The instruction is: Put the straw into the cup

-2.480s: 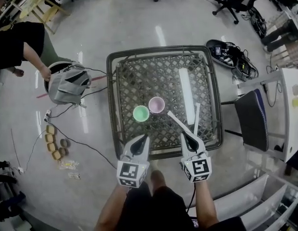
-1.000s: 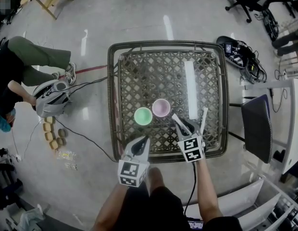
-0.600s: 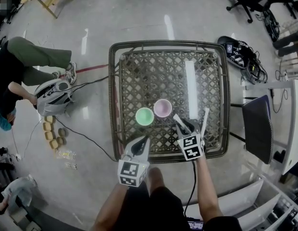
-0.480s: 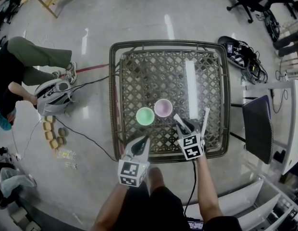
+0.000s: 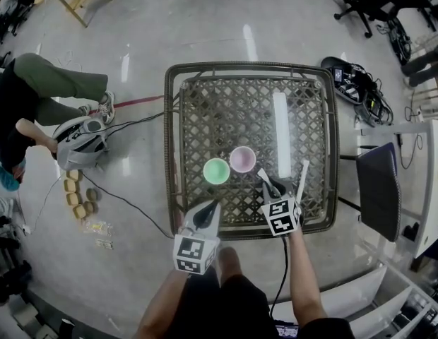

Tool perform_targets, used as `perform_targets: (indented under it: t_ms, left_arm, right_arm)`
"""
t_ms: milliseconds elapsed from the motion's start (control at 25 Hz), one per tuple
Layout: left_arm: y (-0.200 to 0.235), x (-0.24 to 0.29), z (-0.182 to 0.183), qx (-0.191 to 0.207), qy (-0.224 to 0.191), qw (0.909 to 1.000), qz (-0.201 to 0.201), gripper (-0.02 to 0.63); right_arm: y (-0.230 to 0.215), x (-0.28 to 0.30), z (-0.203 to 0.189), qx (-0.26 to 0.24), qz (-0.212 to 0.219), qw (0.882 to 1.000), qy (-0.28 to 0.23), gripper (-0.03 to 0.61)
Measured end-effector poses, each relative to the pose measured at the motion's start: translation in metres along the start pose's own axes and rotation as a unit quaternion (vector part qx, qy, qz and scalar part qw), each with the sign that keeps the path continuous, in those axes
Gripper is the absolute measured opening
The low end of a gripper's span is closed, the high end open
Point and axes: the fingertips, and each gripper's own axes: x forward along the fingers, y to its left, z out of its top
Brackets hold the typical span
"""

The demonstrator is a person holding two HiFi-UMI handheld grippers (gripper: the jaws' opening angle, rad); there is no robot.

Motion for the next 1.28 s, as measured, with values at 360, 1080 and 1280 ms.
perform_targets:
  t_ms: [360,1080,1280]
  left_arm:
    - [0.000,-0.006,0.009,0.005,-0.006,1.0000,-0.005,0.006]
    - [0.013,-0.036,0.027,0.007,-0.025,0.9997,0.004,0.006]
    - [0.022,-0.045,0.033,0.006,-0.034,0.9993,0.012,0.006]
  right_arm:
    - [-0.009,-0.029,0.025,0.024,-0.028,0.998,-0.053,0.060]
    - [0.017,-0.139,0.129,0.063,-0.053,0.955,-0.284,0.057]
    - [0.035,-0.165,0.172,0.057,-0.034,0.933,-0.355,0.057]
